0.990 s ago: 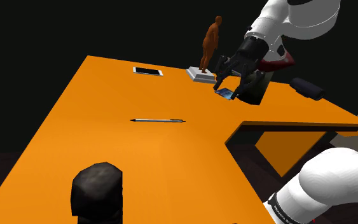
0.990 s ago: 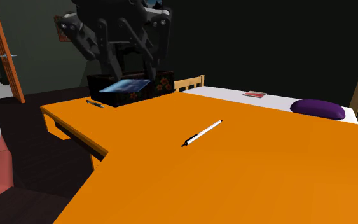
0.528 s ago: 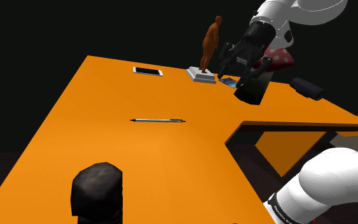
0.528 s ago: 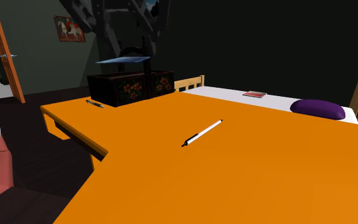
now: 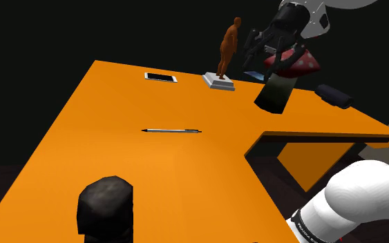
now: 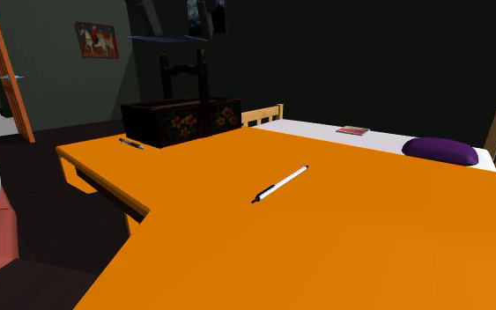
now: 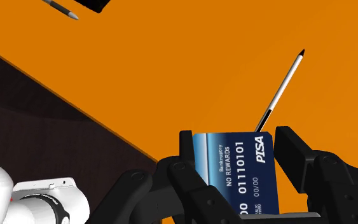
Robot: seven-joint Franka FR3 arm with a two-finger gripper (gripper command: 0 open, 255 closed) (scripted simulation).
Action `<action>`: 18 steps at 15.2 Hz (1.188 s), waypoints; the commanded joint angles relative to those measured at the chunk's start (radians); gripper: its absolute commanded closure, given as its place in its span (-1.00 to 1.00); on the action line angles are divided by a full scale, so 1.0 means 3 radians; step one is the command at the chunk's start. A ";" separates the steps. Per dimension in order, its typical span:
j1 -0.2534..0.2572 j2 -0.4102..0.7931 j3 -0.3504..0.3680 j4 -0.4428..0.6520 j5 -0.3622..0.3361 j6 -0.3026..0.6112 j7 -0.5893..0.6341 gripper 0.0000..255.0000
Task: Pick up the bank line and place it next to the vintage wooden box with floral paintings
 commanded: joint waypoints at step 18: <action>0.0034 0.0385 -0.0106 0.1126 0.0034 -0.0608 0.0454 1.00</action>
